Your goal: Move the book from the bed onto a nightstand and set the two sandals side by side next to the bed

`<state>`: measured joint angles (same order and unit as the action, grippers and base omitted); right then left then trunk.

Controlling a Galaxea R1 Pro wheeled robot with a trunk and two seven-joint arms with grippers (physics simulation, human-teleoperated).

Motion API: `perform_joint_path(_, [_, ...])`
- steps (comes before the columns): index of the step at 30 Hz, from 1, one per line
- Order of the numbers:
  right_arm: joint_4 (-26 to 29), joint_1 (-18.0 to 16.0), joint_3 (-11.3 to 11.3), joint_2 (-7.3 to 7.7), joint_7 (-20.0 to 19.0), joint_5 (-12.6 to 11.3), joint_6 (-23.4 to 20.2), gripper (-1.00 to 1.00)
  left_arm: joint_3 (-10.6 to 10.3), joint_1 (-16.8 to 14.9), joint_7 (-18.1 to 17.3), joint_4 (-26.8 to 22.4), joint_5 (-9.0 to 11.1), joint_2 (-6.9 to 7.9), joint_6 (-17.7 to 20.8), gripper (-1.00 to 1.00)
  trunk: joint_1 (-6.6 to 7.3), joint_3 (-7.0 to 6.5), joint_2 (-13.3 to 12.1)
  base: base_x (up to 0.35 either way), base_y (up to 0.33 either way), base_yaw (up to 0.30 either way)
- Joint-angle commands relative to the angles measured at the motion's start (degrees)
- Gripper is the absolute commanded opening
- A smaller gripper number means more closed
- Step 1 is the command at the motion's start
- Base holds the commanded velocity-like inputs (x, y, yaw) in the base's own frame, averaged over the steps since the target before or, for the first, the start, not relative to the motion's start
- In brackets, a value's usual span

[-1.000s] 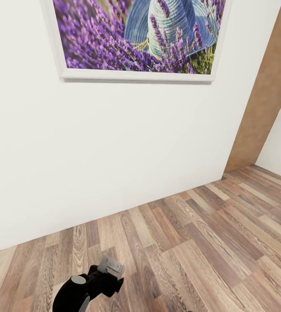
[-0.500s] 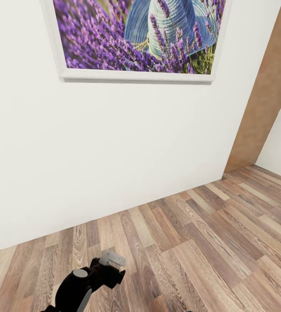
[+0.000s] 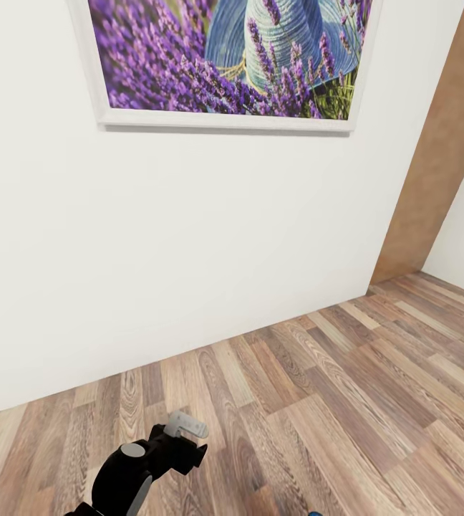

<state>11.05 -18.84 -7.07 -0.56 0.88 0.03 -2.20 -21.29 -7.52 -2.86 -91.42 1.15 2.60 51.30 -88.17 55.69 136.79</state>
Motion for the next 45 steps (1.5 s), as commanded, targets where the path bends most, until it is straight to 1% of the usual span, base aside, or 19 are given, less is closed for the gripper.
perform_joint_path(1, [0.11, -0.01, -0.31, -0.04, 0.09, 0.0, -0.23, 1.0, -0.05, -0.06, -0.05, -0.06, 0.09, 0.04, 0.24, 1.0, -0.21, 0.24, 0.44, 0.0, 0.0, 0.0])
perform_joint_path(7, [0.17, -0.47, -0.31, 0.02, 0.48, 0.04, -0.28, 1.0, -0.12, -0.1, -0.04, 0.0, 0.08, 0.05, -0.43, 1.0, -1.53, 1.31, 2.84, 0.0, 0.0, 0.0])
perform_joint_path(12, [0.19, -0.97, -0.31, 0.13, 1.86, 0.0, -0.27, 1.0, -0.15, -0.12, -0.08, 0.03, 0.08, 0.13, -2.14, 1.0, -2.63, 2.21, 4.85, 0.0, 0.0, 0.0])
perform_joint_path(16, [0.19, -1.18, -0.29, 0.13, 2.42, 0.01, -0.33, 1.0, -0.15, -0.11, -0.08, 0.06, 0.08, 0.14, -2.78, 1.0, -3.51, 2.93, 6.45, 0.0, 0.0, 0.0])
perform_joint_path(22, [0.2, -1.85, -0.25, 0.13, 3.02, 0.02, -0.39, 1.0, -0.16, -0.12, -0.05, 0.08, 0.08, 0.1, -3.51, 1.0, -3.66, 4.26, 6.53, 0.0, 0.0, 0.0])
perform_joint_path(34, [0.19, -2.65, -0.23, 0.14, 3.37, 0.03, -0.43, 1.0, 0.04, -0.2, -0.04, 0.06, 0.11, 0.05, -4.88, 1.0, -3.66, 4.26, 6.53, 0.0, 0.0, 0.0])
perform_joint_path(41, [0.2, -3.08, -0.19, 0.13, 3.48, 0.16, -0.71, 1.0, 0.25, -0.24, -0.18, 0.1, 0.19, 0.09, -7.48, 1.0, -3.66, 4.26, 6.53, 0.0, 0.0, 0.0])
perform_joint_path(45, [0.22, -3.37, -0.16, 0.09, 3.5, 0.29, -2.25, 1.0, 0.31, -0.27, -0.36, 0.14, 0.31, 0.11, -8.15, 1.0, -3.77, 5.15, 6.59, 0.0, 0.0, 0.0])
